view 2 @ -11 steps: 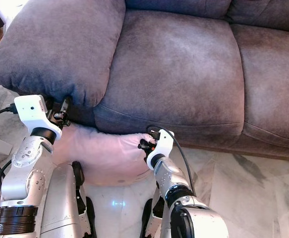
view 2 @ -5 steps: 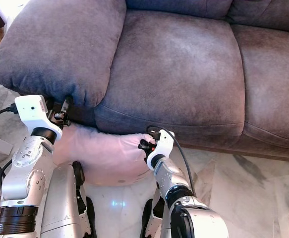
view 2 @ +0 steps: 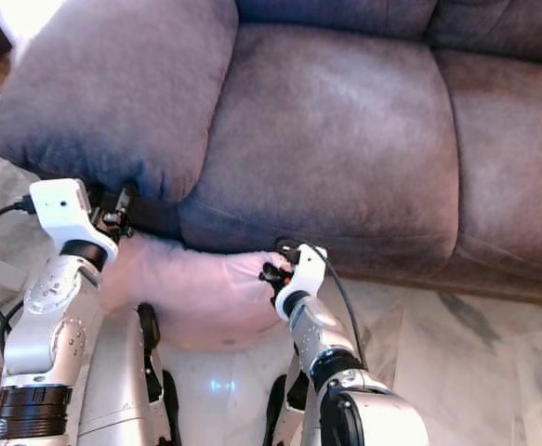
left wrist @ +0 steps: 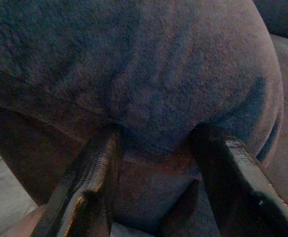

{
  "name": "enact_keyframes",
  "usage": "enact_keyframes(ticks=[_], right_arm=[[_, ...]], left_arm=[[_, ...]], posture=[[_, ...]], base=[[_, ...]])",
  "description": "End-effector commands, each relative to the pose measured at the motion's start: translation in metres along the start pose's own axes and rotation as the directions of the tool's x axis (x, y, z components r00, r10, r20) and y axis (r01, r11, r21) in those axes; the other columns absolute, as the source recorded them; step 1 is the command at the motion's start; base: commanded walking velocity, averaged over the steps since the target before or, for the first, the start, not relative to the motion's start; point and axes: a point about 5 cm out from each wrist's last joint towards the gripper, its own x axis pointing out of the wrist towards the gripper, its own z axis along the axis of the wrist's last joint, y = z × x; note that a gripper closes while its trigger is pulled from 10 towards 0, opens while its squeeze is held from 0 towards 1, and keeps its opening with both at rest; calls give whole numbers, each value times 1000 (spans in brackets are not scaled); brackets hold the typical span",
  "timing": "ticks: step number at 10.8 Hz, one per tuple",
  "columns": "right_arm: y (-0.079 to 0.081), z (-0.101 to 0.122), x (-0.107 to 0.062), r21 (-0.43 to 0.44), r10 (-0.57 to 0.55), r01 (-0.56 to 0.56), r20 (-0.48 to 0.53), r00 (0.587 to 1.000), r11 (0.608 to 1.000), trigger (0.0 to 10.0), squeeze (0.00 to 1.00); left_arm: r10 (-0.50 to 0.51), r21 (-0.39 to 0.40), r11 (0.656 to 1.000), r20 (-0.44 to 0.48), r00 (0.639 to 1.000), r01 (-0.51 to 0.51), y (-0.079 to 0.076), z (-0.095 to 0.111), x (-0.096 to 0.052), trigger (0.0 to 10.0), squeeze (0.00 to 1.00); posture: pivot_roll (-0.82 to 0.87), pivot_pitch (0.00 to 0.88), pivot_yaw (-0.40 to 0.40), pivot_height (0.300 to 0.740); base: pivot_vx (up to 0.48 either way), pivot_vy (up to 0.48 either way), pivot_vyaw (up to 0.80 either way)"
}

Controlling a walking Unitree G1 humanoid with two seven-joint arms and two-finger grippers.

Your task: Move the pillow to the sofa from floor

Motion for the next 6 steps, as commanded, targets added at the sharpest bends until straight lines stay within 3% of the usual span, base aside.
enact_keyframes(ticks=[1, 2, 6], right_arm=[[-2, 5, -1, -23, 10, -9, 35, 999, 1000, 10000, 0], [-2, 5, -1, -13, 1, -1, 40, 999, 1000, 10000, 0], [-3, 6, -1, -30, -7, 8, 44, 999, 1000, 10000, 0]], left_arm=[[8, 0, 1000, -6, 1000, -8, 2, -2, -3, 10000, 0], [7, 0, 1000, -6, 1000, -7, 2, -2, -3, 10000, 0], [5, -1, 1000, -3, 1000, -5, 1, -2, -1, 10000, 0]], posture=[[218, 261, -120, 580], [219, 261, -120, 605], [217, 261, -120, 609]], base=[[0, 0, 0], [0, 0, 0], [0, 0, 0]])
